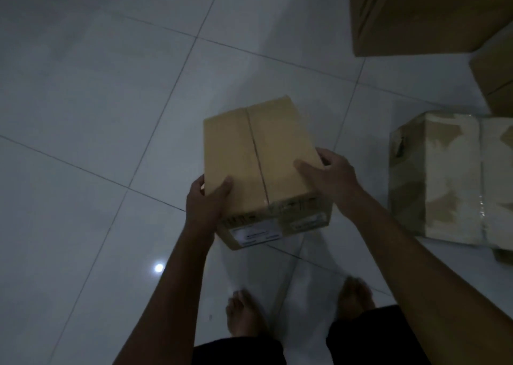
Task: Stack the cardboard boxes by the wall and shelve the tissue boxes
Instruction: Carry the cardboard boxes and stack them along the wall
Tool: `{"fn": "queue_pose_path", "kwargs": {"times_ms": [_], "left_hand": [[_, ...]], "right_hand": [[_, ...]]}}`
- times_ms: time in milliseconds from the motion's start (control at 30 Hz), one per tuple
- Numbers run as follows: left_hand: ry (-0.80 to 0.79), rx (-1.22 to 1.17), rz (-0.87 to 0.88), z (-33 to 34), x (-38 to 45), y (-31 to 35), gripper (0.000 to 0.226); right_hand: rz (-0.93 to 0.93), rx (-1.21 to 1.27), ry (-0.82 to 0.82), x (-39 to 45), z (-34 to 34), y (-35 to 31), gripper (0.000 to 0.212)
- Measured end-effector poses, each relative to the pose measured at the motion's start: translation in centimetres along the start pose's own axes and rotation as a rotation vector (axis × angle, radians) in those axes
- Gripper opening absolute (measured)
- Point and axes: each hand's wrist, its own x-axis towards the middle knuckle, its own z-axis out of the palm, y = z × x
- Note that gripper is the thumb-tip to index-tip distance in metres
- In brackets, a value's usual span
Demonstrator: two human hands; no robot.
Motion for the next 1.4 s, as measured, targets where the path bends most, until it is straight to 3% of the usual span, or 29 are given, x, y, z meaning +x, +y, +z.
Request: {"fn": "queue_pose_path", "kwargs": {"times_ms": [100,300,433,500,667,833,967,1100,1400], "left_hand": [[-0.093,-0.043,-0.018,-1.7,-3.9,4.9,0.039],[-0.168,-0.033,0.039,-4.8,-16.1,16.3,0.036],[-0.196,-0.075,0.059,-7.7,-25.2,22.9,0.043],[-0.235,-0.098,0.071,-9.1,-29.3,26.0,0.056],[-0.375,-0.058,0.159,-11.9,-36.6,31.6,0.048],[-0.543,0.100,0.280,-13.5,-43.0,35.5,0.050],[-0.640,0.218,0.344,-13.0,-48.0,35.3,0.061],[-0.700,0.372,0.470,-12.1,-53.9,32.4,0.039],[-0.989,0.863,0.857,-11.9,-68.1,20.3,0.051]], "right_hand": [[0.067,0.149,0.005,-3.4,-3.6,-2.5,0.042],[0.141,0.419,0.060,-15.0,-11.5,-12.0,0.023],[0.156,0.541,0.093,-23.2,-16.8,-19.1,0.070],[0.119,0.582,0.127,-27.4,-19.1,-22.3,0.080],[0.073,0.604,0.275,-37.8,-22.5,-27.2,0.087],[0.071,0.683,0.482,-47.9,-23.7,-28.5,0.065],[0.126,0.709,0.660,-54.9,-24.1,-27.2,0.086],[0.188,0.763,0.871,-62.2,-24.0,-24.2,0.062],[0.446,0.934,1.331,-81.0,-19.8,-13.0,0.058]]}}
